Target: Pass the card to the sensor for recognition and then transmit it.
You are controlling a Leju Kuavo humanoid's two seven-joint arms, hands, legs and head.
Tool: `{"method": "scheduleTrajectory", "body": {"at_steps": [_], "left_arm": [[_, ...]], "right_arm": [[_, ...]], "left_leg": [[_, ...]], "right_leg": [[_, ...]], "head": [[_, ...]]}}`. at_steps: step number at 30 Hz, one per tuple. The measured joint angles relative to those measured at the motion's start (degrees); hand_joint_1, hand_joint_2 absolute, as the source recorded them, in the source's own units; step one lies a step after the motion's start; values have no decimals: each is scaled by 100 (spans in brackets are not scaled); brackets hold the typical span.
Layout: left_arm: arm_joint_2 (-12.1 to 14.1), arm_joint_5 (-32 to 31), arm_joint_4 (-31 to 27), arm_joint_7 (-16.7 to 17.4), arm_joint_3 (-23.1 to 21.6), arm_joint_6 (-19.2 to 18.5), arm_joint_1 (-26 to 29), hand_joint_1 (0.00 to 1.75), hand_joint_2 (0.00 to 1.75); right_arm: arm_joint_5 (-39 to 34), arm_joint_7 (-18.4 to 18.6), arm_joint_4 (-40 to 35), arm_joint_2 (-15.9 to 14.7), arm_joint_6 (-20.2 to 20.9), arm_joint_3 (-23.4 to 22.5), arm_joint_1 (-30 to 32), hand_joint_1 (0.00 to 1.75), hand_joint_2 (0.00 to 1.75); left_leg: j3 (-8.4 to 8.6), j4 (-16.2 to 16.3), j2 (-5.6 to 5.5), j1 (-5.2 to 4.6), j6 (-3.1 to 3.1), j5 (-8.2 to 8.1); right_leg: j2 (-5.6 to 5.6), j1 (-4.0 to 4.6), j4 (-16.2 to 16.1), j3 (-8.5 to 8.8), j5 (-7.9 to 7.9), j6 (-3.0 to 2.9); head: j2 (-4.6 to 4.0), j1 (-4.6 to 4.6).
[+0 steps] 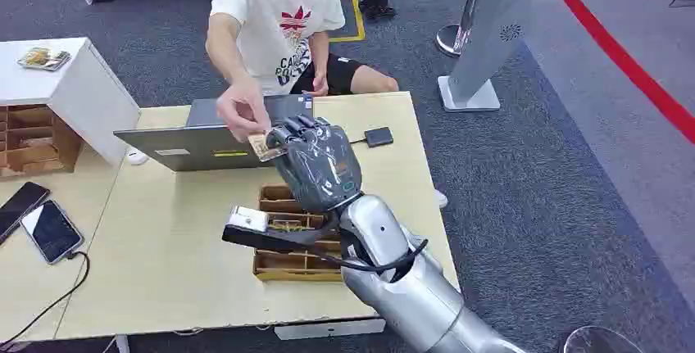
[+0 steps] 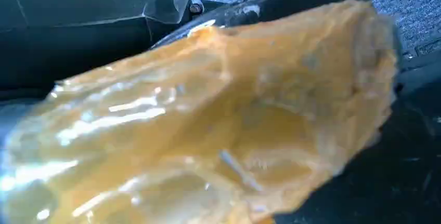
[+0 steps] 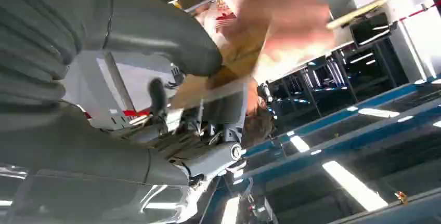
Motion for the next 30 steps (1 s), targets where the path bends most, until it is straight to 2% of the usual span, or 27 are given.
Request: {"method": "scheduleTrajectory", "body": {"at_steps": [15, 21, 23, 27, 30], "left_arm": [[0, 35, 0, -2, -2, 2, -1, 0, 0], [0, 136, 0, -28, -2, 13, 0, 0, 0], [0, 219, 0, -74, -2, 35, 3, 0, 0], [-9, 367, 0, -175, 0, 133, 16, 0, 0], [-9, 463, 0, -249, 13, 212, 27, 0, 0]], "right_arm": [[-150, -76, 94, 13, 44, -122, 122, 175, 175], [-689, -278, 13, 37, 166, -219, 284, 175, 175], [-1341, -468, -116, 55, 392, -308, 397, 175, 175], [-3338, -848, -540, 94, 1087, -547, 709, 175, 175], [-5097, -1045, -875, 83, 1738, -741, 944, 175, 175]], "left_leg": [[0, 0, 0, 0, 0, 0], [0, 0, 0, 0, 0, 0], [0, 0, 0, 0, 0, 0], [-1, 0, -1, 0, 0, -1], [-1, 0, 0, 0, 0, -1]], "right_leg": [[0, 0, 0, 0, 0, 0], [0, 0, 0, 0, 0, 0], [0, 0, 0, 0, 0, 0], [0, 0, 0, -2, 0, 0], [0, 0, -1, -3, -1, 0]], "head": [[0, 0], [0, 0], [0, 0], [0, 0], [0, 0]]}}
